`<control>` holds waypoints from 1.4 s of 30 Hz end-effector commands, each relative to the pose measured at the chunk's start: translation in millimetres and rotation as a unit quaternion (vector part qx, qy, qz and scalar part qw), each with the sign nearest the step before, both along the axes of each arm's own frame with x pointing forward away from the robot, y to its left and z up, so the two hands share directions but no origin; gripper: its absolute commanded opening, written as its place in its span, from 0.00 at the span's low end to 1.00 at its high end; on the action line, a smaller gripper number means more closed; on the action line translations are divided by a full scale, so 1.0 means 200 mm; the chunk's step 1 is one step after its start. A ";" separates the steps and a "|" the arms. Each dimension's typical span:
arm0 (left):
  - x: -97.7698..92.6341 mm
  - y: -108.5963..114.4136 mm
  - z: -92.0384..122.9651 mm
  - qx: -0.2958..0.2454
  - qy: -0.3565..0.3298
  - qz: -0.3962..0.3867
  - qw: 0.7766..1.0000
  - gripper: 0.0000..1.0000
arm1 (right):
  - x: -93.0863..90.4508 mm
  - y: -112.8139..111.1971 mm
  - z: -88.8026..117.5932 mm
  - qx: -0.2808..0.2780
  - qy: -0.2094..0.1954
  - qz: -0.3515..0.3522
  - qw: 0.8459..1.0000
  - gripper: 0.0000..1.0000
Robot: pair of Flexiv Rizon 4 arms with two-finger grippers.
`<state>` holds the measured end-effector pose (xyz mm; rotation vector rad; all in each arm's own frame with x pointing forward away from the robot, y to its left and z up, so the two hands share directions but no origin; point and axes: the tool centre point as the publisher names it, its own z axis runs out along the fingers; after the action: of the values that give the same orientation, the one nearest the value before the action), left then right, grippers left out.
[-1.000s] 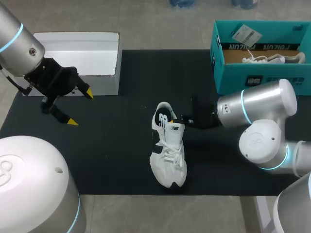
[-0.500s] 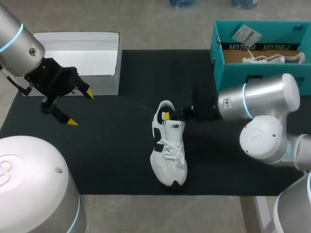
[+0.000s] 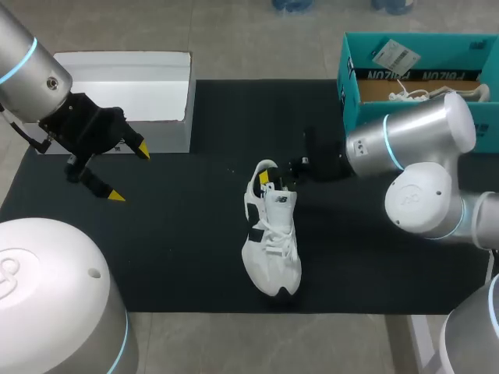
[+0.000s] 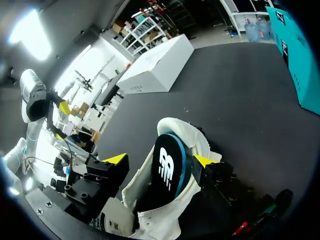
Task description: Take the shoe out of the shoebox, open the shoe tongue, remove and reinsert the insole, then place the shoe into the shoebox
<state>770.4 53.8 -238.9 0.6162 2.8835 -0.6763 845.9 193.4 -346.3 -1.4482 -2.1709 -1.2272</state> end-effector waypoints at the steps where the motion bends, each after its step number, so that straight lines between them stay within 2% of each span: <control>1: 0.00 0.00 0.00 0.001 0.000 0.000 1.000 1.00 | 0.01 0.03 -0.02 0.001 -0.003 -0.002 1.000 0.00; 17: 0.00 0.00 0.00 0.001 0.000 0.000 1.000 1.00 | -0.05 0.01 -0.03 0.001 0.000 -0.008 1.000 0.00; 32: 0.00 0.00 0.00 0.001 0.000 0.000 1.000 1.00 | -0.14 0.07 -0.12 0.012 0.026 -0.012 1.000 0.00; 33: 0.00 0.00 0.00 0.001 0.000 0.000 1.000 1.00 | -0.14 0.07 -0.11 0.011 0.026 -0.015 0.999 0.12; 34: 0.00 0.00 0.00 0.001 0.000 0.000 1.000 1.00 | -0.14 0.06 -0.10 0.010 0.024 -0.017 1.000 0.34; 35: 0.00 0.00 0.00 0.001 0.000 0.000 1.000 1.00 | -0.14 0.06 -0.08 0.009 0.022 -0.018 1.000 0.74; 36: 0.00 0.00 0.00 0.001 0.000 0.000 1.000 1.00 | -0.13 0.06 -0.07 0.007 0.019 -0.018 1.000 1.00; 42: 0.00 0.00 0.00 0.001 0.000 0.000 1.000 1.00 | -0.10 0.06 0.03 -0.008 -0.006 -0.016 1.000 1.00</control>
<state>770.4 53.9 -238.9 0.6162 2.8835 -0.6763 826.9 204.1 -351.8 -1.4725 -2.1558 -1.2600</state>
